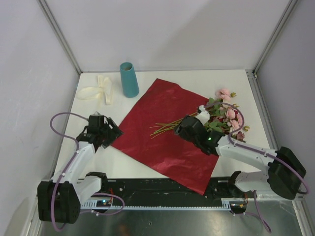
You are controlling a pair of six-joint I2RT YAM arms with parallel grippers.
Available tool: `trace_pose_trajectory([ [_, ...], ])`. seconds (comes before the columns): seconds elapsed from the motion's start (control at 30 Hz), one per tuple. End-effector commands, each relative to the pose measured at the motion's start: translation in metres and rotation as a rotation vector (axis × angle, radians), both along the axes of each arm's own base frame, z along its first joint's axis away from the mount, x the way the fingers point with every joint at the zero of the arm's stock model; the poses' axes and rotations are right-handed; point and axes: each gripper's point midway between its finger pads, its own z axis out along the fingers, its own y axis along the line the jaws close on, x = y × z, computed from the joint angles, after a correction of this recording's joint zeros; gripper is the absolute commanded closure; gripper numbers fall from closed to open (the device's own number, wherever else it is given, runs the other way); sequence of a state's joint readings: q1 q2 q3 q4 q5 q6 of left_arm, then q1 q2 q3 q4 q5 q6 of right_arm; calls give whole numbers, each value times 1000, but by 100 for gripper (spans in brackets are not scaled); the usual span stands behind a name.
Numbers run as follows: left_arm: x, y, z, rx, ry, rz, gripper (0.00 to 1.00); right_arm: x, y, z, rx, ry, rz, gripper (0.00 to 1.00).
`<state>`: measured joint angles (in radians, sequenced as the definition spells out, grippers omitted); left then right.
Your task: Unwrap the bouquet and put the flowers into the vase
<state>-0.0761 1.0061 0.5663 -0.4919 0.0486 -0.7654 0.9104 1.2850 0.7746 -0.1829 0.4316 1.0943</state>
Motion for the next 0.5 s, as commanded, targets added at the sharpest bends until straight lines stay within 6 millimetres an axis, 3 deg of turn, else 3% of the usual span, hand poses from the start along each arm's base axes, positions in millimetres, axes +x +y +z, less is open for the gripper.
trace_pose_trajectory([
  [0.0, 22, -6, 57, 42, -213, -124, 23, 14, -40, 14, 17, -55, -165, 49],
  [0.27, 40, -61, 142, 49, -432, -439, 26, 6, -62, 45, -45, -185, -32, 48],
  [0.37, 52, -89, 160, 68, -468, -587, 26, -4, -71, 55, -60, -219, 3, 49],
  [0.47, 66, -117, 164, 126, -485, -751, 26, -15, -83, 63, -25, -250, -1, 49],
])
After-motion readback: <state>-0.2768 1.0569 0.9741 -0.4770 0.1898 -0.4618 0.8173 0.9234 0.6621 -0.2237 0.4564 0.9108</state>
